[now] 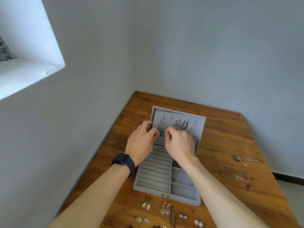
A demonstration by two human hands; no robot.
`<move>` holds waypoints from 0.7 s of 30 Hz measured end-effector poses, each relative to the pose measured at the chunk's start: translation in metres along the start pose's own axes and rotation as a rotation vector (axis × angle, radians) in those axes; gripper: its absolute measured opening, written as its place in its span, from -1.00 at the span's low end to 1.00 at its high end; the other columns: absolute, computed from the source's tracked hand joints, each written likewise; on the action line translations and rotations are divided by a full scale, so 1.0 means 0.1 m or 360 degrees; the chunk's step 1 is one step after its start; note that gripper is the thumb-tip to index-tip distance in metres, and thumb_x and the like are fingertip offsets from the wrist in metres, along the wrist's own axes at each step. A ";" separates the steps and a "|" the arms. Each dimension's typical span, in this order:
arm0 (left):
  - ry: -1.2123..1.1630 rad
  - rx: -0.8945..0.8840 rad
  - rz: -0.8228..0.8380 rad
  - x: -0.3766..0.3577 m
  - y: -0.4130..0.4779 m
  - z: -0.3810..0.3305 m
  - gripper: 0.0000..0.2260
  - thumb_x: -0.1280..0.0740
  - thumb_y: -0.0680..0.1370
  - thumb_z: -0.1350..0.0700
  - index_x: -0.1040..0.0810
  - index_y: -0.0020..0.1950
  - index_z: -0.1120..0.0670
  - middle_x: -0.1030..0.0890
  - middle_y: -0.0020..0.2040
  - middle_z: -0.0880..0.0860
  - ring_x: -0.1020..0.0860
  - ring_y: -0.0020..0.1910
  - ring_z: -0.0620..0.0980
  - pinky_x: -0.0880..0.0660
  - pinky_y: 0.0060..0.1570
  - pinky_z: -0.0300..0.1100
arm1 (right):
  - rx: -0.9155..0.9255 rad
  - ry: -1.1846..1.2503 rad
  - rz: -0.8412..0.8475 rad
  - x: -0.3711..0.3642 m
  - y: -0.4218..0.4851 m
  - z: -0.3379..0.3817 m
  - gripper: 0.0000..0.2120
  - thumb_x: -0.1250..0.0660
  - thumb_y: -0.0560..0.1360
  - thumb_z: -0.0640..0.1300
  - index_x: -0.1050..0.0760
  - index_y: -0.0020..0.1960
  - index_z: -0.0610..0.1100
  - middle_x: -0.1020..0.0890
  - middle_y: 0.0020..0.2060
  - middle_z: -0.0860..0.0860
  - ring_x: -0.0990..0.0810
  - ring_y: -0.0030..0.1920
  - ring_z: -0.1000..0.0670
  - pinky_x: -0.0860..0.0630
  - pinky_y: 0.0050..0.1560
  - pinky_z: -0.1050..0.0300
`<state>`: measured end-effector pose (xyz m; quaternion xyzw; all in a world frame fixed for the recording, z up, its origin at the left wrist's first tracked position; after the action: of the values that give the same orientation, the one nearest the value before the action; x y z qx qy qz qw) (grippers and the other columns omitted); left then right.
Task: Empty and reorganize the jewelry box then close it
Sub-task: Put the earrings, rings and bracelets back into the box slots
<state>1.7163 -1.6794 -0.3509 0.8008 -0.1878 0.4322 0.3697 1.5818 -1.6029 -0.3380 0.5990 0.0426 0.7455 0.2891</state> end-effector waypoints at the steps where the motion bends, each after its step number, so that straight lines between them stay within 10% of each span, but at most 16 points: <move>1: -0.0051 0.0024 0.0004 0.00 0.00 0.01 -0.92 -0.34 0.60 0.09 -0.57 0.08 -0.03 -0.39 0.37 0.04 -0.49 0.19 0.05 -0.55 -0.07 -0.04 | 0.0012 0.0003 0.0071 -0.02 -0.01 0.02 -0.82 -0.25 0.59 -0.09 -0.61 0.10 0.00 -0.71 -0.16 0.00 -0.65 -0.12 -0.12 -0.42 -0.09 0.05; 7: -0.0640 0.0329 -0.0100 0.04 0.10 0.07 -0.64 -0.43 0.45 0.11 -0.39 0.13 -0.17 -0.30 0.30 -0.10 -0.46 0.15 -0.11 -0.39 -0.14 -0.39 | 0.0049 0.0219 0.0257 -0.02 -0.07 -0.03 -0.71 -0.25 0.56 -0.12 -0.52 0.27 -0.01 -0.67 0.11 0.03 -0.61 0.11 -0.05 -0.50 0.16 0.03; 12: -0.1381 0.0889 0.0292 0.10 0.44 0.19 -0.31 -0.44 0.48 0.14 -0.17 0.50 -0.14 -0.44 0.23 0.02 -0.45 0.22 0.01 -0.38 0.20 -0.08 | 0.0101 0.0136 0.0185 -0.01 -0.12 -0.07 -0.69 -0.28 0.55 -0.16 -0.52 0.28 -0.06 -0.62 0.14 0.02 -0.55 0.15 -0.04 -0.51 0.11 0.08; 21: -0.1068 0.0711 0.0388 0.11 0.58 0.26 -0.45 -0.45 0.50 0.03 -0.39 0.47 -0.05 -0.54 0.16 -0.09 -0.52 0.09 -0.12 -0.40 -0.12 -0.37 | 0.0119 0.0010 0.0361 -0.08 -0.10 0.08 -0.58 -0.27 0.48 -0.04 -0.44 0.34 0.00 -0.60 0.20 0.06 -0.49 0.23 -0.07 -0.33 0.20 -0.05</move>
<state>1.7009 -1.7364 -0.3260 0.9295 -0.2930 0.2181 0.0514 1.5937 -1.6000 -0.3467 0.6080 0.0031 0.7732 0.1802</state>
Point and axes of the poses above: each hand's wrist, its own y-axis towards the middle knuckle, its own x-axis out of the back of the hand, z = x × y, the point moved 2 cm from there along y, towards the middle knuckle
